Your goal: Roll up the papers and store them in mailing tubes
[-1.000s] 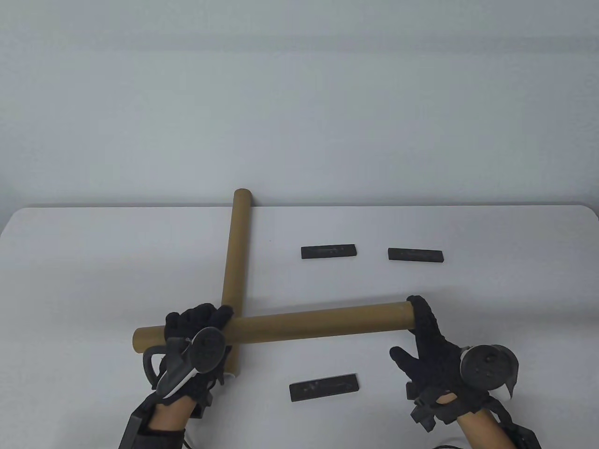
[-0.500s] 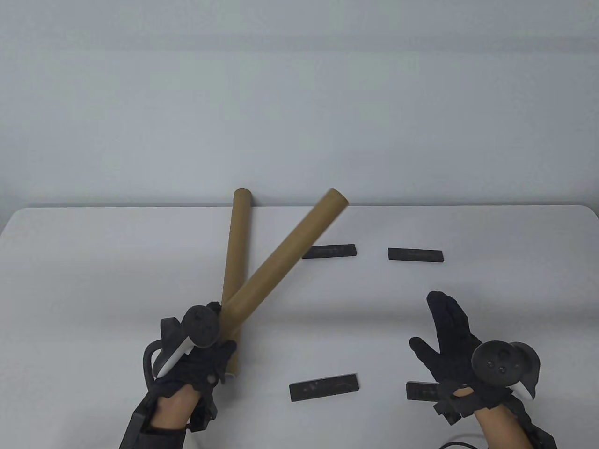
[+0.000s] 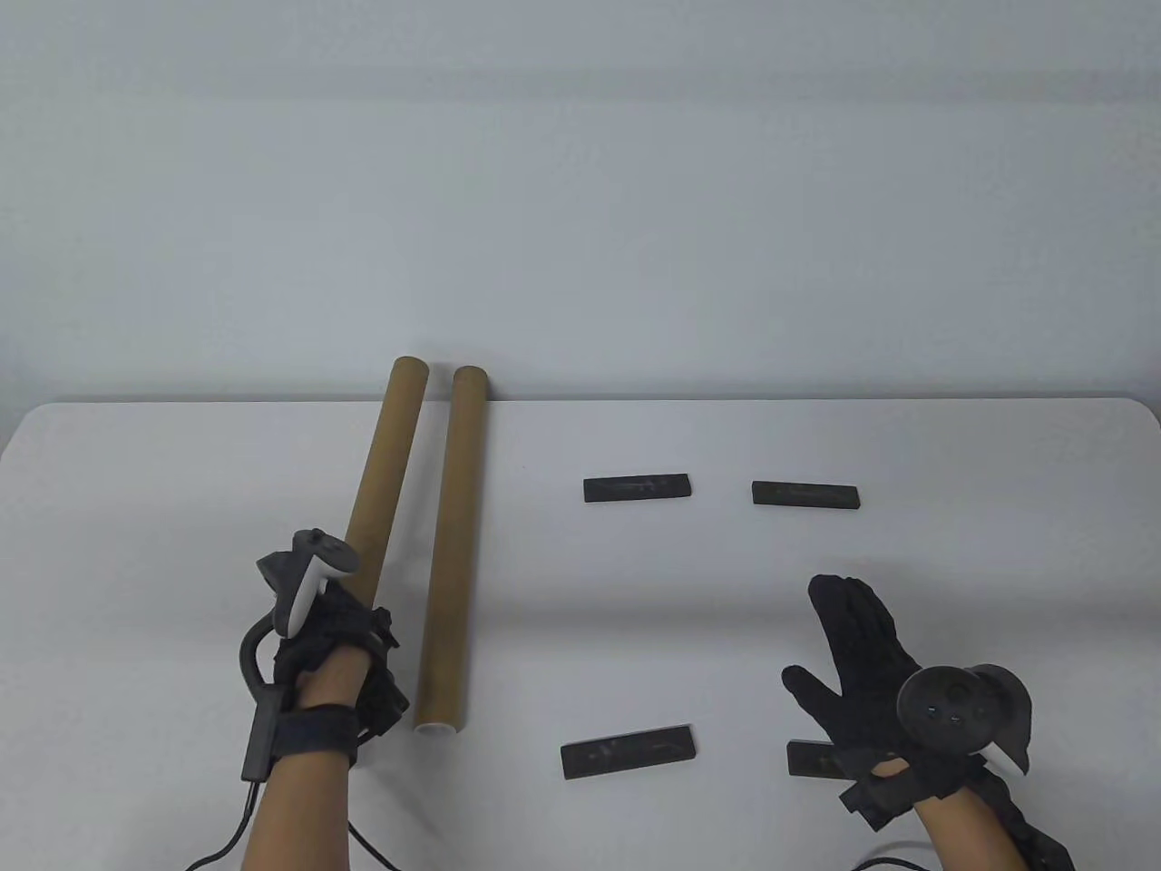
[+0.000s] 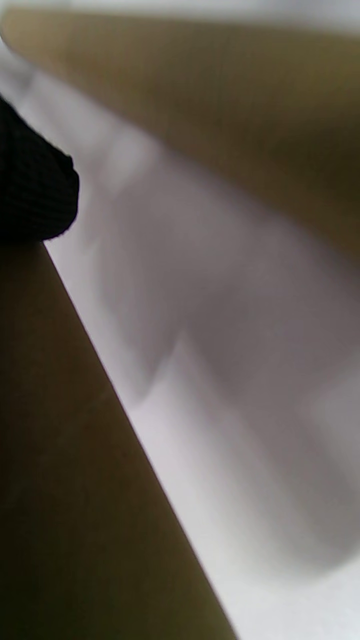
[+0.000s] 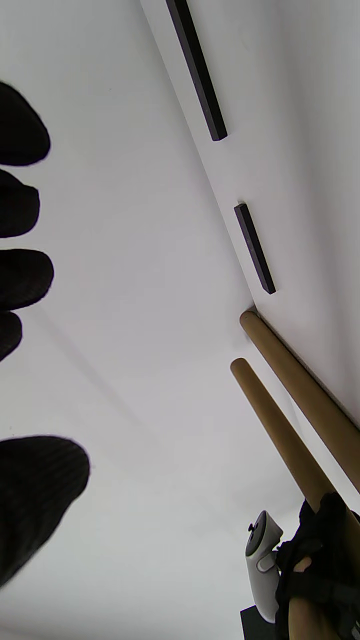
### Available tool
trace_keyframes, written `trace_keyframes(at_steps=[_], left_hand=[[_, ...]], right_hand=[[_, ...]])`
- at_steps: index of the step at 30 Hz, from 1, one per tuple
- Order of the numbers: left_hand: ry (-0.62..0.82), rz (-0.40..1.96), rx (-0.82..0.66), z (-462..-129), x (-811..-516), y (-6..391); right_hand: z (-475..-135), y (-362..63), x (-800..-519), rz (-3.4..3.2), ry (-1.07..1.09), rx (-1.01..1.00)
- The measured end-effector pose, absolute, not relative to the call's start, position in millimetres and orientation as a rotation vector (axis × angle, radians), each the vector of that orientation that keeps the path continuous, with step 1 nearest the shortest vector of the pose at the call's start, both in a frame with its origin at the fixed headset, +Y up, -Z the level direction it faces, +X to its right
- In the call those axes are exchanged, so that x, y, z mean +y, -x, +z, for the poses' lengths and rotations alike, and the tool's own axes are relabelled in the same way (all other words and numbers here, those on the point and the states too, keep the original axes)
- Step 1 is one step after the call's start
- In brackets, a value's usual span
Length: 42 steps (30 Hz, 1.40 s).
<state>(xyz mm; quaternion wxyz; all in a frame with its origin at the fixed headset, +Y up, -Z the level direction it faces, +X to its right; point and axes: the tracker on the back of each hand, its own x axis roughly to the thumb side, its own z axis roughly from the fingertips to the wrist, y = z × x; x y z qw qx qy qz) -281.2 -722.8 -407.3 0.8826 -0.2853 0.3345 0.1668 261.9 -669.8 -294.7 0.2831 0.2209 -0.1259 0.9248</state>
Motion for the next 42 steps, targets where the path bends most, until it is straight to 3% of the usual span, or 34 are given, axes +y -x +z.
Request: trace_keyframes(at_steps=[8, 16, 42], left_hand=[[0.621, 0.354, 0.777, -432.2, -742.4, 288.4], [0.629, 0.325, 0.766, -456.5, -751.2, 282.2], [0.646, 0.206, 0.733, -470.0, -764.7, 281.8]], right_hand=[[-298.4, -258.6, -677.1, 2.499, -0.594, -0.276], [-298.8, -257.5, -679.3, 2.509, -0.601, -0.258], [-300.1, -257.9, -682.2, 2.516, -0.6, -0.251]])
